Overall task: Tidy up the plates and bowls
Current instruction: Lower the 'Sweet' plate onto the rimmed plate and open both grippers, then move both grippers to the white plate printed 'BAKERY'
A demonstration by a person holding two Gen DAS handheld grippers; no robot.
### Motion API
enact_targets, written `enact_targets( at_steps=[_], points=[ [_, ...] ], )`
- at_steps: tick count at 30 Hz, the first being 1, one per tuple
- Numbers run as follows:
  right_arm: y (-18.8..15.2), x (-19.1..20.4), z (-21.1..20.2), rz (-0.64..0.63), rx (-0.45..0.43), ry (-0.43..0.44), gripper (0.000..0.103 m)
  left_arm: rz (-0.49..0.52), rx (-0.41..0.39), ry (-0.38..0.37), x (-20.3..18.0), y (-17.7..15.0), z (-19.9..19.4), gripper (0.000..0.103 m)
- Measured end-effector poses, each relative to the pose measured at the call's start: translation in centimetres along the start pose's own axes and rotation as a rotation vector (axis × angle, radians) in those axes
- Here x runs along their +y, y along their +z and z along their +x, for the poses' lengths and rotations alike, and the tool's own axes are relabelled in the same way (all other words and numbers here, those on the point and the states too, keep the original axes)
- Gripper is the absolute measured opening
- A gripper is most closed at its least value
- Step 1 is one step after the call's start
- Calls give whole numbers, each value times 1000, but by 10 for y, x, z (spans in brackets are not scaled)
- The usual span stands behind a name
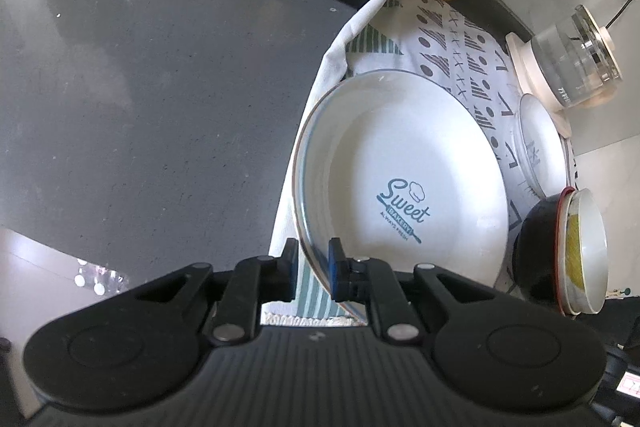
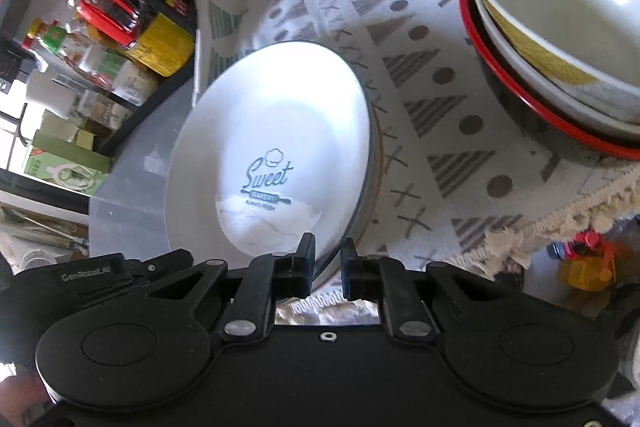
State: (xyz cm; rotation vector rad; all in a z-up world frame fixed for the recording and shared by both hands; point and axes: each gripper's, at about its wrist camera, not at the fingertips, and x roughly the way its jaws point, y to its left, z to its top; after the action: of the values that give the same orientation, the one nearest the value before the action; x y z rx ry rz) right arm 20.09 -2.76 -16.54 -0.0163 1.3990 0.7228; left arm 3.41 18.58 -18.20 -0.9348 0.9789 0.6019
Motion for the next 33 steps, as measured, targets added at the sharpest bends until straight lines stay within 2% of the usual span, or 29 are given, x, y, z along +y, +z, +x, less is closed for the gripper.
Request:
enact_targets(
  at_steps=[5,9,11,14,18,23,27,33],
  points=[
    [0,-4,-2,10,5,14,15,-1,-8,14,-3,8,-4,11],
    [2,3,-18,-51,-26,11,19,29,-46,12,-14,16,-15,14],
    [7,5,-26,-64,-47,16,24,38,-57,-6,-22,21,-18,28],
    [19,9,-39,-97,-99,28,32,58,-82,-22,-36,27,-20,41],
    [42,15,-58,-133,-179,40,51,85,-105,-48,-56,38,-21,48],
    [77,14,-78,-127,-256,39,61,111,-134,-75,-85,55,-19,58],
    [105,-2,-93,-114,-309,13,74,122,-150,-103,-109,65,-13,65],
    [139,-39,-107,-56,-339,-35,79,135,-141,-140,-145,76,4,70]
  ],
)
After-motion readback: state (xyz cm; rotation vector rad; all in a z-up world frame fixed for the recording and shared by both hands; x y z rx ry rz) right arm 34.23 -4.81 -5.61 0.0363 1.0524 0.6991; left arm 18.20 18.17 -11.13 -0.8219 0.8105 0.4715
